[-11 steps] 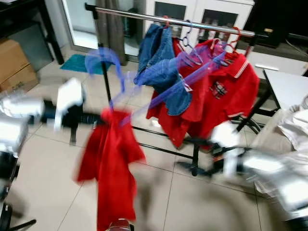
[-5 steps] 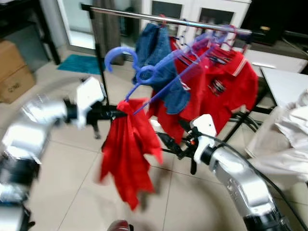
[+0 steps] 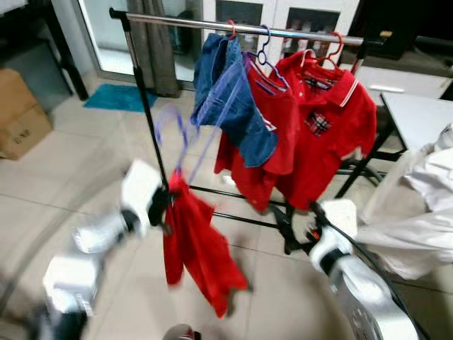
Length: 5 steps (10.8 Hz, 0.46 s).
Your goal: Hang hanger
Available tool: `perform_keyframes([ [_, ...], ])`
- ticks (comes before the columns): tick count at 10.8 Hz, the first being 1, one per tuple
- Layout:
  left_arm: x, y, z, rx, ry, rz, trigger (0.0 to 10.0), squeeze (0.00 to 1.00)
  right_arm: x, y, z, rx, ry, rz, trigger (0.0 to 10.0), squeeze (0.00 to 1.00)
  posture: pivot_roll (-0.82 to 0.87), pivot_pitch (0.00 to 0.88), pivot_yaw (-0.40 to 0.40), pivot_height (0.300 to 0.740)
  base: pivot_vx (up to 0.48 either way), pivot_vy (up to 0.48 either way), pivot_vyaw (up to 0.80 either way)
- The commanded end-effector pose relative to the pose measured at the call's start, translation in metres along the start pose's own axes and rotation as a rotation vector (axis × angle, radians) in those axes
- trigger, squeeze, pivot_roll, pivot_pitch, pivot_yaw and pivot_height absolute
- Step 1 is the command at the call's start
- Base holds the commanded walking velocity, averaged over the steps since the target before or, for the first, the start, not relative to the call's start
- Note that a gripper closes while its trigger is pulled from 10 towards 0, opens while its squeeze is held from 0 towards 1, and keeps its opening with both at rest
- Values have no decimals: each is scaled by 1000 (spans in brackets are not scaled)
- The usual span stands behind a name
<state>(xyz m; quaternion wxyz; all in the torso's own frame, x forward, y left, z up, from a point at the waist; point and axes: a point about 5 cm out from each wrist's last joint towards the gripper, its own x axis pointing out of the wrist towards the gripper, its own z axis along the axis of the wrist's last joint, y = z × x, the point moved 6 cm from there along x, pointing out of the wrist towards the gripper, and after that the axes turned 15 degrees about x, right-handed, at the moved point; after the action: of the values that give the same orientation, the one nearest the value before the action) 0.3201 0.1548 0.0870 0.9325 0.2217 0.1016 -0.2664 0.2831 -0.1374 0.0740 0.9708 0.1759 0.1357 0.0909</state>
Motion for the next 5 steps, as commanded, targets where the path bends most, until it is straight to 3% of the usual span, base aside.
perform_keyframes([
  [1, -1, 3, 13, 36, -39, 51, 10000, 0, -4, -6, 7, 2, -22, -38, 10000, 0, 99, 26, 56, 740, 0, 0, 0],
  [3, -2, -6, 26, 50, -79, 85, 10000, 0, -13, -7, 1, -9, -4, -68, 10000, 0, 90, 34, 58, 740, 0, 0, 0],
  [5, -13, 2, 30, 66, -74, 146, 10000, 0, -17, -1, 0, 47, 11, -52, 10000, 0, 126, 69, 22, 740, 0, 480, -800],
])
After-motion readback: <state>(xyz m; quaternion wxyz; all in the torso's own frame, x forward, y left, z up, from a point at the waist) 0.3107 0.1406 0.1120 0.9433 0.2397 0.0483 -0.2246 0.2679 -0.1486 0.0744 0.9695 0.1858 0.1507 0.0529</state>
